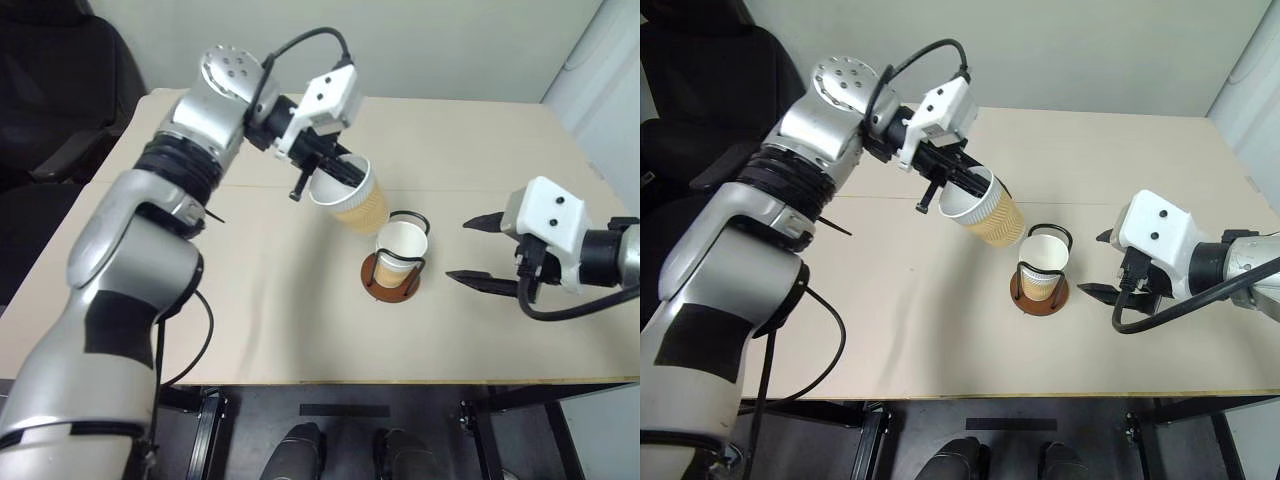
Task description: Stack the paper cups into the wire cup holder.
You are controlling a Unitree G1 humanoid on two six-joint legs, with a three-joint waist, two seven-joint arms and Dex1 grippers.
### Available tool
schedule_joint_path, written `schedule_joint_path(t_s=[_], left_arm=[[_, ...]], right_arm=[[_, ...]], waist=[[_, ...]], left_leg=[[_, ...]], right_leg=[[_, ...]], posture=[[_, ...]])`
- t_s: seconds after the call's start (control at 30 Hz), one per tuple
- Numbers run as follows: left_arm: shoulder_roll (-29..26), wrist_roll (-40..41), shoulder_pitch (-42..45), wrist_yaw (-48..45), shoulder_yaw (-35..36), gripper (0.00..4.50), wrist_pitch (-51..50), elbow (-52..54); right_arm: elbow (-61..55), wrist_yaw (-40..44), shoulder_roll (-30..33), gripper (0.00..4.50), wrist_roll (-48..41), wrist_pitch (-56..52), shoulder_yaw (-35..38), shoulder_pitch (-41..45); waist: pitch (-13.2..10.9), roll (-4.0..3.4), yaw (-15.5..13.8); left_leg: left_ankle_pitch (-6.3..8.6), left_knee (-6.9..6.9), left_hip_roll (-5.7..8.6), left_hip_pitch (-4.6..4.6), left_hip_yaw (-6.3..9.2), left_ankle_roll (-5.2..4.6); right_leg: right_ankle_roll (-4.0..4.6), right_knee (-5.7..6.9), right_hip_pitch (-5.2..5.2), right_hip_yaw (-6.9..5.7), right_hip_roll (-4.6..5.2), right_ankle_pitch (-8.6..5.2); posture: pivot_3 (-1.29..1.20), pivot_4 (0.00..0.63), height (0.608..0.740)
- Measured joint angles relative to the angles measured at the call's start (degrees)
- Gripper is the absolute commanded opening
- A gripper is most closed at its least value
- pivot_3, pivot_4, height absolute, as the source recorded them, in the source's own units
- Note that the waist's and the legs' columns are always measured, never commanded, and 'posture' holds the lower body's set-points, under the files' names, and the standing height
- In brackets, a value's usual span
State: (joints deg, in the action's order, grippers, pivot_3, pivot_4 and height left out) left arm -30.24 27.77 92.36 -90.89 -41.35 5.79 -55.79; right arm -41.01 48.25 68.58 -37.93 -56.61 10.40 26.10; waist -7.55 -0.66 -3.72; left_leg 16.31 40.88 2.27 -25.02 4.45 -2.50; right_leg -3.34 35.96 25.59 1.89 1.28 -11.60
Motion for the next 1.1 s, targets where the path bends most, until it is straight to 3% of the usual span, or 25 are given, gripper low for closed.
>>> schedule_joint_path(t_s=[0.7, 1.1], left_arm=[[8.5, -5.1, 5.3, 0.0, -2.1, 0.02, 3.1, -7.9], [12.4, -11.2, 5.3, 0.0, 1.8, 0.02, 7.1, -12.6]], right_arm=[[-1.2, -1.8, -0.7, 3.78, -0.1, -0.1, 0.7, -1.6], [-2.5, -3.8, -1.4, 3.78, -0.6, -1.1, 0.7, -2.5]], waist=[[0.0, 0.01, -0.2], [0.0, 0.01, -0.3]], left_leg=[[0.06, 0.16, -0.03, -0.02, -0.15, -0.09], [0.07, 0.18, -0.02, -0.01, -0.22, -0.11]], right_leg=[[-0.18, 0.07, 0.00, 0.17, 0.06, 0.03], [-0.23, 0.07, 0.00, 0.22, 0.04, 0.03]], posture=[[0.00, 0.150, 0.740], [0.00, 0.150, 0.740]])
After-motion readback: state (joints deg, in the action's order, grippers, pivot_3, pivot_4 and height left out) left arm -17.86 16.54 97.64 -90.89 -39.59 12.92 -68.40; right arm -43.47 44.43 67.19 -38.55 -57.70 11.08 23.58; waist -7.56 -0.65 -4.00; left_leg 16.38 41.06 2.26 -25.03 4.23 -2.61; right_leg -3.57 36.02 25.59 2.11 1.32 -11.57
